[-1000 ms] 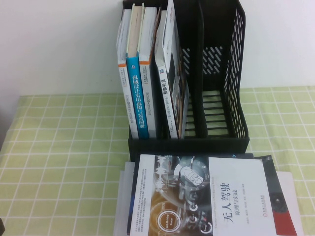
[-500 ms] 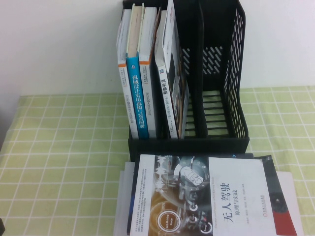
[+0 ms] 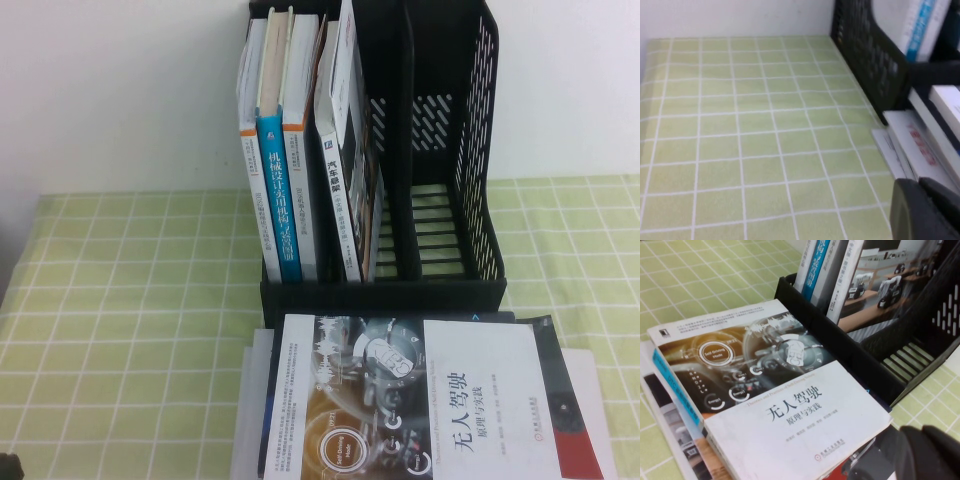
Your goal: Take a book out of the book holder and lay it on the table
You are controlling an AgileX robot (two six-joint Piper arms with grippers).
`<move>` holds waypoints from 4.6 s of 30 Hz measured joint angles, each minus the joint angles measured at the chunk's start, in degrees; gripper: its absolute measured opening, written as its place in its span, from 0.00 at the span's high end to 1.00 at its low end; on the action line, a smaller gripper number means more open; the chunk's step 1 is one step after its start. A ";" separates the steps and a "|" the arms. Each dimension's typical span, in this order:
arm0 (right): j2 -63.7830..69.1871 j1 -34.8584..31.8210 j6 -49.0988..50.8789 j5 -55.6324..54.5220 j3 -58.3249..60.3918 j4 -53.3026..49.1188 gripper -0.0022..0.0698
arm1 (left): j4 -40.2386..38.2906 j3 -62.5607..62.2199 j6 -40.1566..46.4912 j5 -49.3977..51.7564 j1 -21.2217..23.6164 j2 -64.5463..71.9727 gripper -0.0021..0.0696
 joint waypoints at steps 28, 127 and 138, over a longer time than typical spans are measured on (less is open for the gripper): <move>0.00 0.00 0.07 0.00 0.38 -0.05 0.97 | -6.40 13.12 3.50 -12.45 23.20 0.00 0.97; -21.81 -64.02 -23.82 -15.96 27.31 44.52 0.97 | -10.14 13.01 8.08 -9.64 12.08 -7.74 0.97; -21.81 -64.02 -25.49 -16.24 27.31 44.90 0.97 | -10.14 13.01 8.08 -9.64 12.08 -7.74 0.97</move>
